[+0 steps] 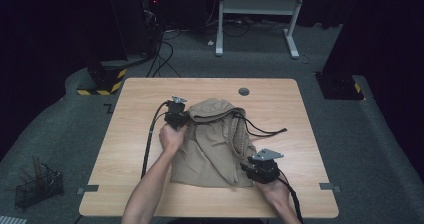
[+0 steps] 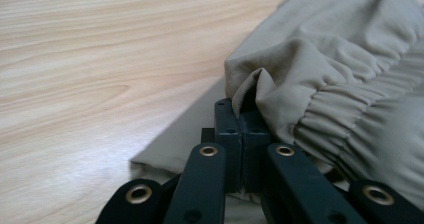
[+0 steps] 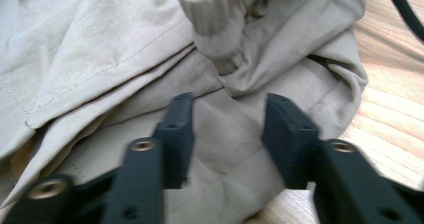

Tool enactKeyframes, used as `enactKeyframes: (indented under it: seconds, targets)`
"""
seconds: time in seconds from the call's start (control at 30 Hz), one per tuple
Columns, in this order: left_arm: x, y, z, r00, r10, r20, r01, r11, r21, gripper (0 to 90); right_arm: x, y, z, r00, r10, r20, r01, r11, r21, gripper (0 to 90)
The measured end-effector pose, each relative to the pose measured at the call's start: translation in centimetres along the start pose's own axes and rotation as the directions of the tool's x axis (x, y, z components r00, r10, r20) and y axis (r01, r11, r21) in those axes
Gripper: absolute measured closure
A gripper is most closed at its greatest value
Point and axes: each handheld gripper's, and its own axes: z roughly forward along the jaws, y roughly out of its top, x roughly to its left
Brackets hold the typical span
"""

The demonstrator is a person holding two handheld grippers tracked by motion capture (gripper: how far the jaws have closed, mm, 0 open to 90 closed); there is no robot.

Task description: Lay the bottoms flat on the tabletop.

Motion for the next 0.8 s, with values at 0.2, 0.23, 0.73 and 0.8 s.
enactKeyframes:
  seconds: [0.2,0.23,0.73,0.8]
  targets:
    - [-0.4,-0.4,0.1,0.9993,0.009,0.037,-0.009,1.0000,-0.002,89.0,1.1,0.8,0.2,0.9990,-0.009,0.044,0.013,0.997,-0.082,45.8]
    - [-0.3,-0.5,0.1,0.9991,0.013,0.040,-0.013,0.9999,-0.002,89.0,1.2,0.9,0.3,0.9984,-0.008,0.056,0.013,0.995,-0.094,48.3]
    - [0.8,0.7,-1.6,0.9991,-0.010,0.041,0.013,0.9980,-0.062,88.7,-3.7,2.8,-2.2,0.9893,0.129,0.068,-0.113,0.972,-0.204,80.0]
    - [1.0,1.0,-1.6,0.9993,-0.019,0.031,0.021,0.9976,-0.066,88.6,-5.3,3.8,-2.4,0.9821,0.145,0.121,-0.119,0.973,-0.197,79.9]
